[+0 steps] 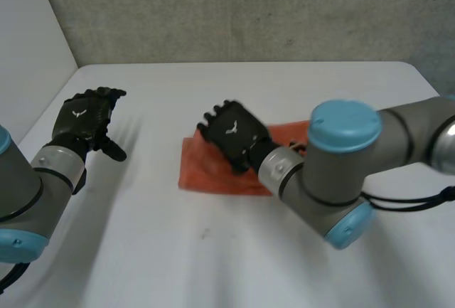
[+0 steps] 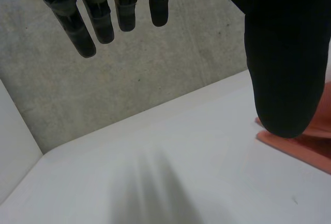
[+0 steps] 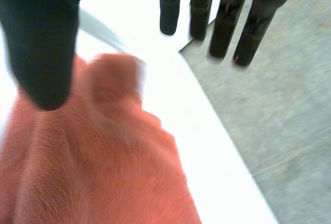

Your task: Fold the laundry

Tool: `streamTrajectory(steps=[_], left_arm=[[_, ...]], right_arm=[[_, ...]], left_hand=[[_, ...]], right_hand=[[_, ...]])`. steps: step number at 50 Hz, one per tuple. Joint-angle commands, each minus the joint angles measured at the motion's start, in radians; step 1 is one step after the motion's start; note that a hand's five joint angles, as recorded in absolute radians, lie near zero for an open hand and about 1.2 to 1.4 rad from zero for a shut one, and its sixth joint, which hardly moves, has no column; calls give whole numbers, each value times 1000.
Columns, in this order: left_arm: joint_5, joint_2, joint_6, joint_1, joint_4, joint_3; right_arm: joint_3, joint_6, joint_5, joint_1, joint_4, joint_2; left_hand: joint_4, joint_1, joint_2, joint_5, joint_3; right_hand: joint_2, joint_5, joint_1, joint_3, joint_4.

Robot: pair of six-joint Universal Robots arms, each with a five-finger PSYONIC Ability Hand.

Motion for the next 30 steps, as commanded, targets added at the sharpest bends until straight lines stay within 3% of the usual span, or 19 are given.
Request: streamTrajectory(steps=[1, 5, 6, 14, 16, 20, 22, 30], left_arm=[[1, 0, 0, -9, -1, -5], [4, 0, 0, -15, -1, -10], [4, 1, 0, -18, -1, -11], [3, 1, 0, -48, -1, -14], [3, 0, 0, -49, 0, -14], [3, 1, 0, -51, -1, -14], [1, 1, 0, -51, -1, -14], [0, 3, 0, -58, 0, -20]], right_arm=[[9, 12, 208, 4, 54, 28], [43, 29, 256, -39, 85, -9], [124, 94, 260, -129, 111, -64], [301, 200, 231, -255, 103, -133], [371, 197, 228, -335, 67, -144], [414, 175, 225, -402, 27, -138], [418, 153, 230, -415, 11, -132], [307, 104, 233, -392, -73, -138]], left_hand=[[-30, -26, -28, -48, -40], [-30, -26, -28, -48, -40], [-30, -26, -28, -48, -40], [-30, -26, -28, -48, -40], [-30, -26, -28, -48, -40], [-30, -26, -28, -48, -40], [-30, -26, -28, -48, -40], [-30, -26, -28, -48, -40]], right_hand=[[-415, -454, -270, -450, -452], [-415, -454, -270, -450, -452], [-415, -454, -270, -450, -452], [-343, -382, -198, -378, -380], [-80, -119, 65, -115, -117], [169, 131, 315, 135, 133], [746, 708, 892, 712, 710], [806, 768, 952, 772, 770]])
